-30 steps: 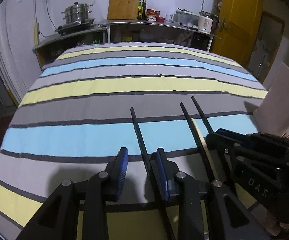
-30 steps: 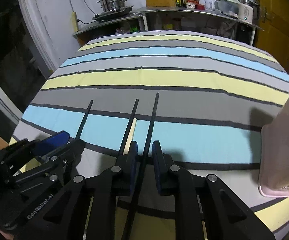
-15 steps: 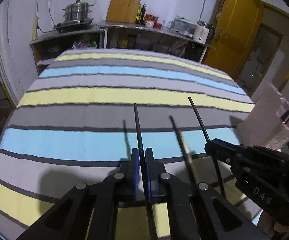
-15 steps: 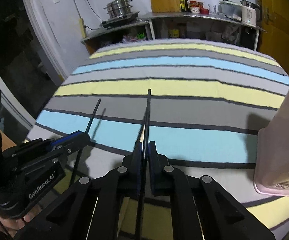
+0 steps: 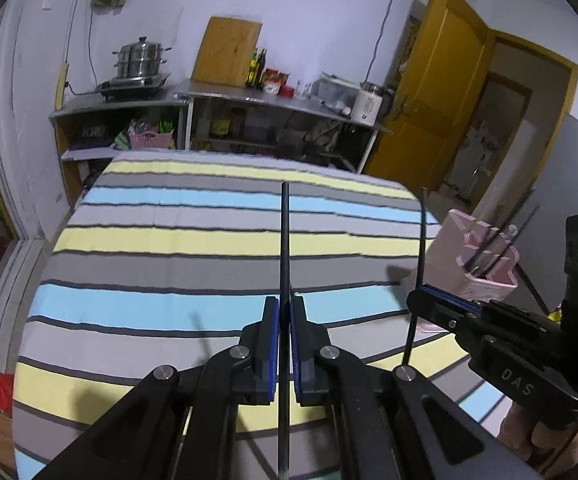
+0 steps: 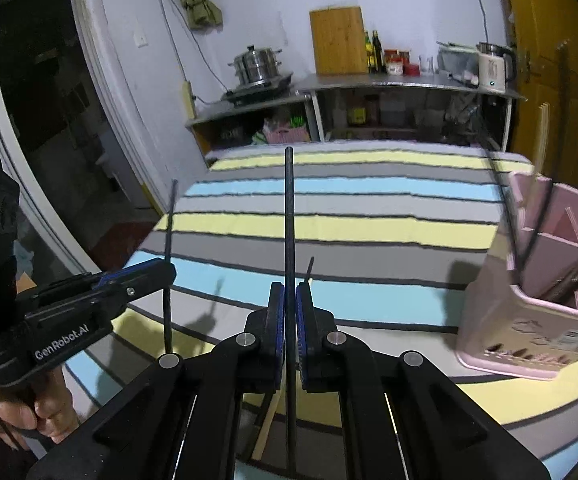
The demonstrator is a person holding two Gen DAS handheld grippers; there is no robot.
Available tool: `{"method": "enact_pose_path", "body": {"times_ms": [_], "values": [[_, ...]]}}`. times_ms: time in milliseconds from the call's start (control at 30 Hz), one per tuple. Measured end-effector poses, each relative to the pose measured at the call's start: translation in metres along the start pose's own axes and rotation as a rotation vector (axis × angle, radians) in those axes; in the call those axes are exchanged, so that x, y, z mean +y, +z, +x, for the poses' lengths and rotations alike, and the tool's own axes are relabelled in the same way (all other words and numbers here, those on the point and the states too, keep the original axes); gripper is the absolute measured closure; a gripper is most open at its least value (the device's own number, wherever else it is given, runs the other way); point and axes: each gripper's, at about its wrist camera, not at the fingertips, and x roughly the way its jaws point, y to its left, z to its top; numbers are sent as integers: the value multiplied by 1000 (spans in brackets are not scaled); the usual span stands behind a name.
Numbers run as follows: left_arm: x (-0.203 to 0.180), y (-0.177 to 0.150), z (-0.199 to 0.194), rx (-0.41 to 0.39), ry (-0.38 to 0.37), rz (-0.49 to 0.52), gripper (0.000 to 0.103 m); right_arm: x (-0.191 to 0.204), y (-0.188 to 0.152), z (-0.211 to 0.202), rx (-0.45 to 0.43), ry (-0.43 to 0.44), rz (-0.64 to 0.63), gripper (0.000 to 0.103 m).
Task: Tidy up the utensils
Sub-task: 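Lift and carry both held black chopsticks over the pink caddy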
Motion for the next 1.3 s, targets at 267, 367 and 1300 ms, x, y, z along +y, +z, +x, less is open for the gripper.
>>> {"method": "enact_pose_path", "body": {"times_ms": [267, 367, 1300], "values": [[-18, 6, -33, -37, -43, 15, 98, -2, -2, -36, -56, -8, 17, 97], [-25, 8, -42, -47, -56, 23, 98, -4, -3, -49, -76, -10, 23, 97], [-120, 0, -33, 25, -242, 134, 98, -56, -31, -132, -163, -98, 157, 98]]}}
